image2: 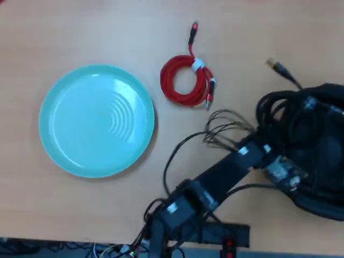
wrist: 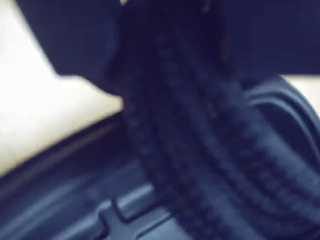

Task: Put a black charging cable in a black bowl and put a red charging cable in a green bowl

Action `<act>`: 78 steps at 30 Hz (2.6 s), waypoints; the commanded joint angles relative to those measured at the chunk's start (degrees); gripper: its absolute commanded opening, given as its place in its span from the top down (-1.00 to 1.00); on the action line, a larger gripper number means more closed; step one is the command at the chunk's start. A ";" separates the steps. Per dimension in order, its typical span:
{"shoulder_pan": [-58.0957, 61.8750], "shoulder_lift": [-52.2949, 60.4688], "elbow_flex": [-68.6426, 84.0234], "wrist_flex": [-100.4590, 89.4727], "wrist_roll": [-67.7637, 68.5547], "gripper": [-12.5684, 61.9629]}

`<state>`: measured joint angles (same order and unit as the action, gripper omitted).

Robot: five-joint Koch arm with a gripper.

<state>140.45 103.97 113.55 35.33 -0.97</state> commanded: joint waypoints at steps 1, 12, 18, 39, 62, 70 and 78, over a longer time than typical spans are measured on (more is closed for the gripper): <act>3.43 -2.20 -45.18 2.81 -1.05 0.83; 8.53 1.14 -58.10 19.16 -1.41 0.83; 6.33 8.17 -58.45 20.65 -3.08 0.83; 4.92 16.00 -63.72 20.92 -6.77 0.83; 24.70 8.88 -60.56 22.85 1.32 0.82; 24.52 2.37 -65.21 11.78 2.20 0.83; 24.87 -0.97 -74.36 11.95 2.20 0.83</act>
<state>164.79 102.74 104.50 55.37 -0.79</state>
